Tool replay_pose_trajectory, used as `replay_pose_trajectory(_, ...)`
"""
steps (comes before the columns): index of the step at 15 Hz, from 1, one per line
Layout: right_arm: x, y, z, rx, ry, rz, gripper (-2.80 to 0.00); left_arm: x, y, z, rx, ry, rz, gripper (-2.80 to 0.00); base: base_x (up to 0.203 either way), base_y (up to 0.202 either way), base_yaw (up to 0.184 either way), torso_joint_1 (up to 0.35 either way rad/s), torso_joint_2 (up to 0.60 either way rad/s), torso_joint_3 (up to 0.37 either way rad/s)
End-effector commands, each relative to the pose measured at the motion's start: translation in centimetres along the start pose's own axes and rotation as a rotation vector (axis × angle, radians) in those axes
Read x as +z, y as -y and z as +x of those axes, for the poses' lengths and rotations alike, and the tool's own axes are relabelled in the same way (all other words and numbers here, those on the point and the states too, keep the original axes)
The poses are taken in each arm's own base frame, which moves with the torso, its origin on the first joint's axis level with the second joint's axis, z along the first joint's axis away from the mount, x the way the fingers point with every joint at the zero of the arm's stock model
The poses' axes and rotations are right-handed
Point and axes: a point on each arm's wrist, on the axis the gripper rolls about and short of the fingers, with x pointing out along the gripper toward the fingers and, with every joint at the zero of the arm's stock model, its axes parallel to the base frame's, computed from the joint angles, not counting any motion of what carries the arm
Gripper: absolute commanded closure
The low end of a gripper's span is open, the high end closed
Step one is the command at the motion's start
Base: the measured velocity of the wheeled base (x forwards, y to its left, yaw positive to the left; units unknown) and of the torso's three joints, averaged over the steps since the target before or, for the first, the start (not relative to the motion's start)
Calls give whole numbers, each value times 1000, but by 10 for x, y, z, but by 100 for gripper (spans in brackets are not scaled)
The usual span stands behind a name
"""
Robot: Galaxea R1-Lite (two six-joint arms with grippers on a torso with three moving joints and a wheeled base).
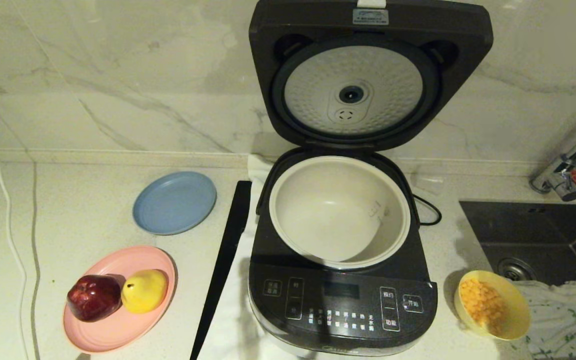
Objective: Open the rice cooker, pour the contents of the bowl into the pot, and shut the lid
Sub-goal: Turn on the tap
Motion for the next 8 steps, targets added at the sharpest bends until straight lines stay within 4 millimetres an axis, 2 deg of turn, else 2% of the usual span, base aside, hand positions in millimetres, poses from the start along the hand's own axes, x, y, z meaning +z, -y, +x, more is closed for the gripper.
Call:
replay_pose_trajectory(1, -4, -10, 83, -78, -130, -31, 0, -2, 0, 1, -1, -8, 0, 0, 0, 0, 0, 0, 0, 0)
replay_pose_trajectory(4, -2, -5, 139, -160, -131, -17, 0, -2, 0, 1, 0, -8, 0, 0, 0, 0, 0, 0, 0, 0)
replay_pose_trajectory(8, -1, 1, 194, -248, -99, -24, 0, -2, 0, 1, -1, -8, 0, 0, 0, 0, 0, 0, 0, 0)
